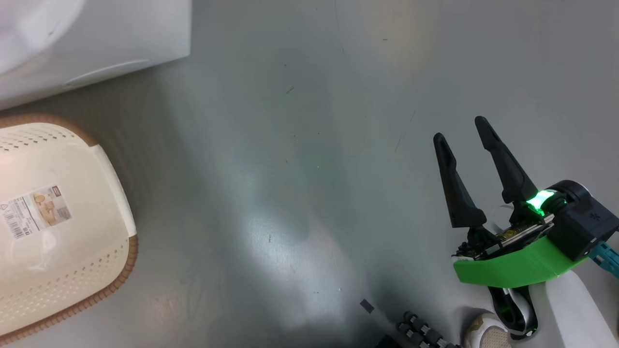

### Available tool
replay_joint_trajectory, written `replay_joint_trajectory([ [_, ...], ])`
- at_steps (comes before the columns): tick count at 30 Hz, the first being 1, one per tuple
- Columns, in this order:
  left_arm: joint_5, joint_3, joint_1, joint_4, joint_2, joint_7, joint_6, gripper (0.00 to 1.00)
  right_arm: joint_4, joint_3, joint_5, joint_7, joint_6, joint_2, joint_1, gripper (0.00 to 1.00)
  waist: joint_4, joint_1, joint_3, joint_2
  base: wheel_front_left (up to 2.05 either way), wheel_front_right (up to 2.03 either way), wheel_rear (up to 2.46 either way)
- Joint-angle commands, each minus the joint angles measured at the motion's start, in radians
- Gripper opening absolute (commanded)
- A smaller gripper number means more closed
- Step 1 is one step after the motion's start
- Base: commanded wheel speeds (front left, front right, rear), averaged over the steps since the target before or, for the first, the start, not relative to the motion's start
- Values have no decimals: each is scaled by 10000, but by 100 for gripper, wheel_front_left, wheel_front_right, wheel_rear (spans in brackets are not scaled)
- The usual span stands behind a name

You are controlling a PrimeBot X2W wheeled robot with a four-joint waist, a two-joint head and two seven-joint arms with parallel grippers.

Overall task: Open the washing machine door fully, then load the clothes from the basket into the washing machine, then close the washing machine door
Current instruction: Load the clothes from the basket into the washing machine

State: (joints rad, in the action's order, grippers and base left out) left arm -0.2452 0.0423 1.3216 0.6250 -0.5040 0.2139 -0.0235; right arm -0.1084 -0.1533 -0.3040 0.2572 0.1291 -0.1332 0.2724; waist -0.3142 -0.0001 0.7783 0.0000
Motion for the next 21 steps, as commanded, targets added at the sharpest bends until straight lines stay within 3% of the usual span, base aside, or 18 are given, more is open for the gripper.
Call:
replay_joint_trajectory([
  [1,-69,86,5,-92,-531,-76,-46,0,-182,-202,-93,46,16,-128,-128,100,2,1,11,0,0,0,0],
  [5,-144,-5,175,466,-503,-445,-62,0,-162,-196,-102,46,16,-146,-100,100,7,1,20,0,0,0,0],
  [7,-175,-49,261,710,-490,-588,-70,49,-138,-211,-109,46,16,-145,-92,100,15,1,4,0,0,0,0],
  [8,-151,-103,286,813,-503,-623,-87,88,-123,-216,-112,46,16,-148,-86,100,23,1,-8,0,0,0,0],
  [9,-149,-126,303,915,-511,-629,-89,100,-114,-217,-117,46,16,-151,-79,100,31,1,-24,0,0,0,0],
  [21,-449,-214,-561,1747,-164,6,-271,100,-87,183,-15,46,16,-366,-286,100,652,1,-826,0,0,0,0],
])
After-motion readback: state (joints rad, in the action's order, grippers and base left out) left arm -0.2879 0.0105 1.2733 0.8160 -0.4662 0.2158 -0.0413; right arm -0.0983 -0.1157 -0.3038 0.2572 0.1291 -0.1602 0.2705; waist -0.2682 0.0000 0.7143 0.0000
